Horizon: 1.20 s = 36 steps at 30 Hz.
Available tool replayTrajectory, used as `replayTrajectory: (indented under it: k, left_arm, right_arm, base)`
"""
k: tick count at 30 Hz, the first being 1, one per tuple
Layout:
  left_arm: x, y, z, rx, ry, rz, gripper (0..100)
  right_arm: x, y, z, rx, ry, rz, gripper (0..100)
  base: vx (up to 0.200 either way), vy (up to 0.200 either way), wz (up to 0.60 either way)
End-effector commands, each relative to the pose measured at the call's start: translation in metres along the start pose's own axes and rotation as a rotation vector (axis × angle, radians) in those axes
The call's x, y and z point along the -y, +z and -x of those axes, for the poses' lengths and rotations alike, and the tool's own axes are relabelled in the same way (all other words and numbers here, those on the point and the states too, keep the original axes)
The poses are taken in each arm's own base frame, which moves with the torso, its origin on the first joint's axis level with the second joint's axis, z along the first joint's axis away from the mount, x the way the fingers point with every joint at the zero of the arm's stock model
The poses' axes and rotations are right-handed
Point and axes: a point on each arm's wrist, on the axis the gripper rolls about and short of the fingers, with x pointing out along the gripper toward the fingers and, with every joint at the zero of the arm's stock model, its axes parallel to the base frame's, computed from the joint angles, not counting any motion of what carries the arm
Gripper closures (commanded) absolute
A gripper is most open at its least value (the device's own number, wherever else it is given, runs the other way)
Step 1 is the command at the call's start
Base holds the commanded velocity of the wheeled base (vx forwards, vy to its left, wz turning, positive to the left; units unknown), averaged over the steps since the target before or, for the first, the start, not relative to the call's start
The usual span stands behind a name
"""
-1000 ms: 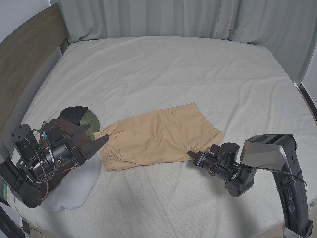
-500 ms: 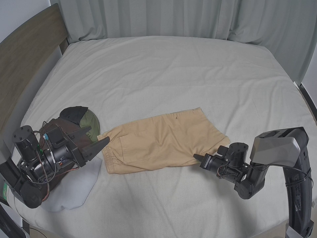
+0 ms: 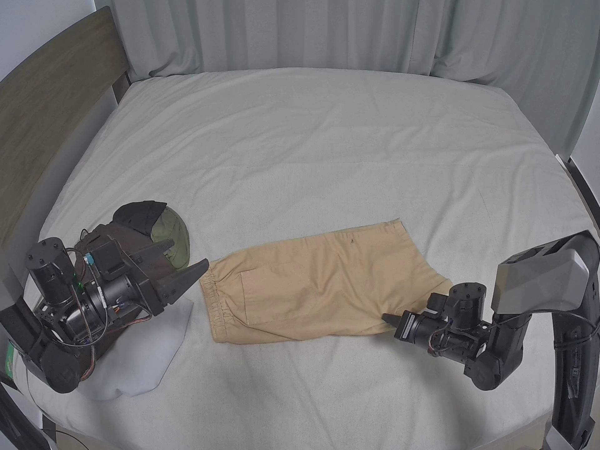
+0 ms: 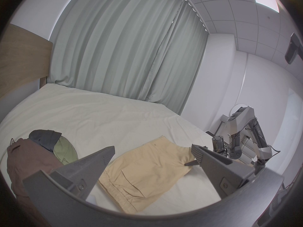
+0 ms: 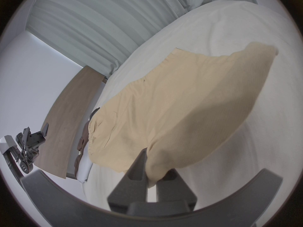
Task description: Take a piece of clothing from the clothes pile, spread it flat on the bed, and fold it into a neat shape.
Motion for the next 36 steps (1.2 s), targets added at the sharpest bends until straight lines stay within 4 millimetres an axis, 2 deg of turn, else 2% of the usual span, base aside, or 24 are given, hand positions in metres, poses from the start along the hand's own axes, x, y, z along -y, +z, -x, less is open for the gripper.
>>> replayTrajectory:
  k: [1, 8, 18, 19, 22, 29, 32, 36]
  left_arm:
    - [-0.002, -0.003, -0.002, -0.009, 0.002, 0.006, 0]
    - [-0.002, -0.004, -0.003, -0.012, 0.002, 0.007, 0]
    - [-0.003, -0.004, -0.003, -0.012, 0.002, 0.009, 0]
    - [-0.003, -0.004, -0.003, -0.012, 0.002, 0.009, 0]
    - [-0.002, -0.003, -0.003, -0.01, 0.002, 0.009, 0]
    - [-0.002, -0.003, -0.003, -0.009, 0.0, 0.009, 0]
    - [-0.002, -0.003, -0.002, -0.011, -0.001, 0.006, 0]
    - [-0.001, -0.004, -0.002, -0.012, -0.001, 0.007, 0]
  right_arm:
    - [0.0, -0.008, 0.019, -0.028, -0.04, 0.005, 100]
    - [0.006, -0.021, 0.035, -0.079, -0.08, 0.002, 100]
    - [0.007, -0.023, 0.036, -0.073, -0.084, 0.004, 100]
    - [0.007, -0.024, 0.036, -0.074, -0.085, 0.002, 0]
    - [0.007, -0.027, 0.038, -0.089, -0.09, 0.003, 0]
    - [-0.004, -0.057, 0.068, -0.261, -0.088, 0.065, 0]
    - [-0.02, -0.056, 0.076, -0.256, -0.032, 0.099, 0]
    - [-0.031, -0.052, 0.082, -0.246, 0.017, 0.112, 0]
  base:
    - [0.0, 0.0, 0.0]
    - [0.0, 0.0, 0.0]
    - [0.0, 0.0, 0.0]
    - [0.0, 0.0, 0.0]
    - [0.0, 0.0, 0.0]
    - [0.0, 0.0, 0.0]
    - [0.0, 0.0, 0.0]
    - [0.0, 0.0, 0.0]
